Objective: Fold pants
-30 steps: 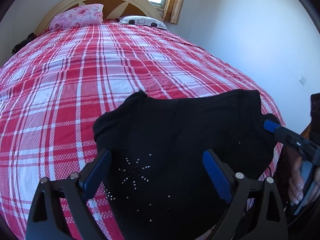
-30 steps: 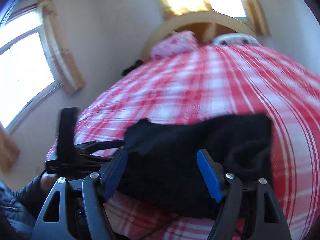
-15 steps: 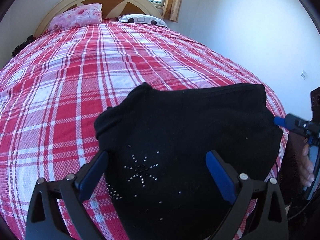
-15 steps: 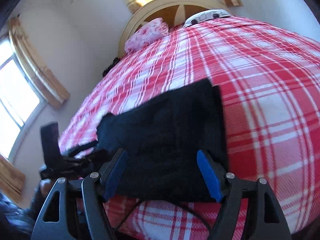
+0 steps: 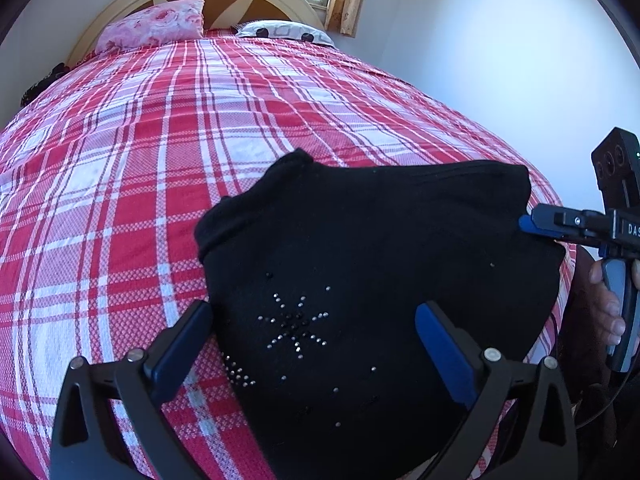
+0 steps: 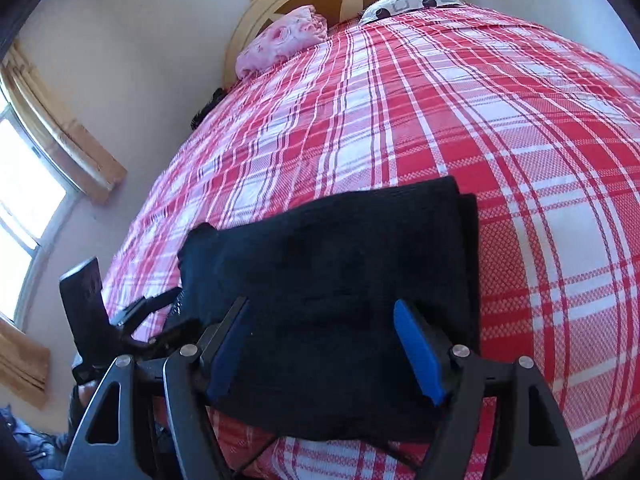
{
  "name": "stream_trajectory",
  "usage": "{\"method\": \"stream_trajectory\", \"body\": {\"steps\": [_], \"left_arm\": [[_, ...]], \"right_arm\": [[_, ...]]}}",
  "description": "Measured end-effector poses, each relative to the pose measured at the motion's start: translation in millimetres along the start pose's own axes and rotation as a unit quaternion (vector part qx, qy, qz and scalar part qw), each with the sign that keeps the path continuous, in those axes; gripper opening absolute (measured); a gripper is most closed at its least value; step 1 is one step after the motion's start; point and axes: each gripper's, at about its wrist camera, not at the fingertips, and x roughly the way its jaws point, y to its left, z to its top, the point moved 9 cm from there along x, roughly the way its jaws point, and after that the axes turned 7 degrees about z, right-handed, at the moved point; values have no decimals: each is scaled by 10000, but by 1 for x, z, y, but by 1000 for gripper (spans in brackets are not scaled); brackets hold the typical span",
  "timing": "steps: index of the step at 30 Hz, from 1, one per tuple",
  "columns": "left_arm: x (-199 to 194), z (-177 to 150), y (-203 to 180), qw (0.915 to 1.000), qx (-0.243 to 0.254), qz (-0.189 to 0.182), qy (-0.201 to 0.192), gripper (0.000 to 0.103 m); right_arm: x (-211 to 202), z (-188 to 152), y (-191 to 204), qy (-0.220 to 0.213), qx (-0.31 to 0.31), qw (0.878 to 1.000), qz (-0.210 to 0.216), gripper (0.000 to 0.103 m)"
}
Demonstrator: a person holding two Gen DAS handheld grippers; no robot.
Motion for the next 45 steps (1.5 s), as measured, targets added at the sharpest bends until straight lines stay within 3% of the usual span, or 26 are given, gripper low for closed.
{"method": "stream_trajectory", "body": {"steps": [6, 10, 14, 21, 29, 41, 45], "left_arm": [[-2, -2, 1, 10000, -12, -62, 35, 103], [0, -2, 0, 10000, 20, 8, 57, 103], [3, 0, -1, 9999, 31, 61, 98, 103], [10, 5, -3, 9997, 44, 185, 182, 103], [18, 8, -4, 9991, 0, 366, 198, 103], [17, 3, -3, 9989, 17, 337, 320, 103], [18, 3, -2, 9990, -54, 297, 329, 103]], "right_arm": [[-21, -2, -1, -159, -64, 9998, -120, 74], [-36, 0, -26, -358, 212, 9982, -438, 74], [-43, 5, -40, -517, 346, 9970, -471, 74], [-41, 5, -69, -732, 682, 9948, -197, 74], [-33, 10, -72, -1009, 670, 9921, 316, 74], [-36, 6, -70, -1141, 145, 9932, 200, 74], [-33, 9, -72, -1117, 293, 9924, 433, 74]]}}
